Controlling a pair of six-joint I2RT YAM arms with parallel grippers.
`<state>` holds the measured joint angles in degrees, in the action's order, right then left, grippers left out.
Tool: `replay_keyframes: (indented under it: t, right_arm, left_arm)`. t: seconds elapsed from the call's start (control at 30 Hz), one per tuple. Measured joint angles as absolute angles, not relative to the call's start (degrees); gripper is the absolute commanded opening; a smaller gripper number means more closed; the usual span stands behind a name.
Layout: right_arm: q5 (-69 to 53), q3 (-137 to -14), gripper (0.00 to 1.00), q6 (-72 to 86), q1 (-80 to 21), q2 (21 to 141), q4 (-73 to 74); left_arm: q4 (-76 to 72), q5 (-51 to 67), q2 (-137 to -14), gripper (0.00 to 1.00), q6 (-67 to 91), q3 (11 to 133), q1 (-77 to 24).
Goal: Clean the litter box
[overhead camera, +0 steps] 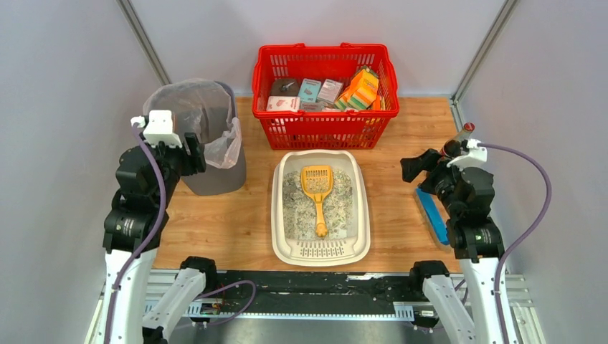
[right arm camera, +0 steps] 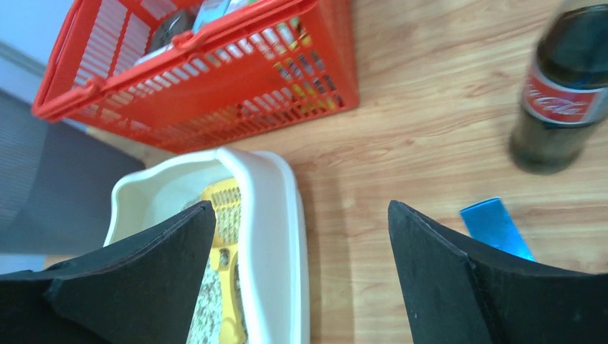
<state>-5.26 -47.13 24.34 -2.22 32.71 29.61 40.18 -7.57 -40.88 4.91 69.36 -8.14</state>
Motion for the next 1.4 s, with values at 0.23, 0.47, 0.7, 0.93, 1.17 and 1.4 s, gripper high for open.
replay_keyframes:
  t: [0.23,0.47,0.7,0.93,1.17,1.4]
  right_arm:
    - [4.54,-52.4,0.9,23.07,-23.03,40.23,34.06]
    - [22.72,-58.96,0.79,23.57,-53.63,58.17,33.63]
    - [24.4,-60.29,0.69,27.92,-61.78,76.55,33.06]
    - [25.71,-60.31,0.6,30.65,-61.8,83.02,30.87]
    - [28.47,-60.45,0.52,30.68,-61.8,91.79,23.75]
    - [31.05,-60.38,0.52,32.82,-61.8,95.64,22.55]
  left_arm:
    - [39.51,-10.24,-49.15,0.73,3.05,78.76,-19.66]
    - [35.24,-5.65,-54.68,0.73,2.39,77.62,-21.69]
    - [33.32,-2.15,-53.17,0.73,3.11,68.18,-21.76]
    - [30.55,-1.74,-50.7,0.73,3.11,67.72,-21.76]
    - [29.34,-1.32,-50.26,0.68,2.35,67.55,-21.76]
    - [29.26,-0.03,-51.51,0.68,2.17,67.09,-21.76]
